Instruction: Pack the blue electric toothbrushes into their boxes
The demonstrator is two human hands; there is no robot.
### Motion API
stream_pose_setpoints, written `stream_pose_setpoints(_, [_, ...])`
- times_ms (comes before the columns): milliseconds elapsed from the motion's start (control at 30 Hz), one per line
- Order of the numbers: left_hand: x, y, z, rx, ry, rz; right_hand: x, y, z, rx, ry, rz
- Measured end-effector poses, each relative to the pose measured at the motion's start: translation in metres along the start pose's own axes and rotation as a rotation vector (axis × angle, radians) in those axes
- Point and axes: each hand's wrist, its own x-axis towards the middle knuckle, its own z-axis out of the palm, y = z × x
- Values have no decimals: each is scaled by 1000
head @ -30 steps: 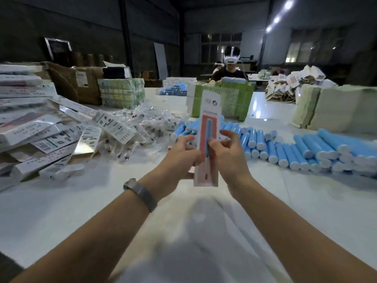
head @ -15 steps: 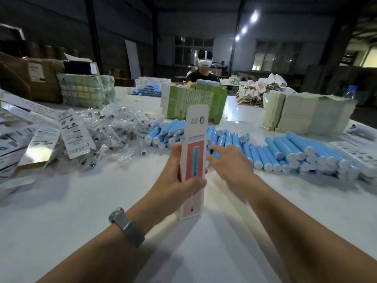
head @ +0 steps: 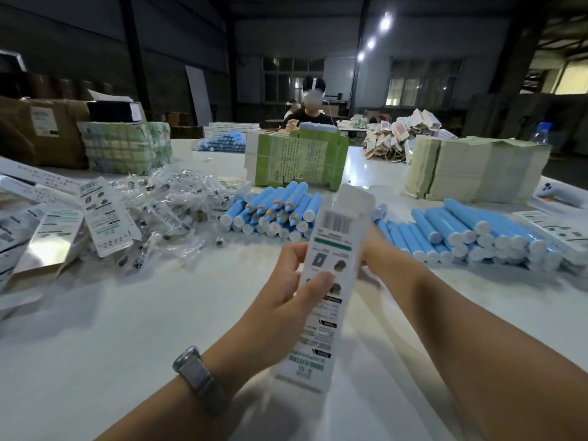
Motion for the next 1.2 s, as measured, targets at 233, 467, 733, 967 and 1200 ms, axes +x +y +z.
stream_pose_setpoints(233, [6,0,-12,-178,165,11,-33,-8,-22,496,-116,-84])
stream_pose_setpoints(467, [4,7,-18,41,220,94,-66,-27,-35,609,-176,-338])
stream_pose_setpoints(733, [2,5,-12,153,134,76,-121,-69,-44,757,-262,-743])
stream_pose_setpoints(967, [4,7,-8,166,102,69,-150,-88,-41,362,-5,-1031])
stream_pose_setpoints(1200, [3,8,-6,147,62,79,-151,-89,-41,-66,88,-1112])
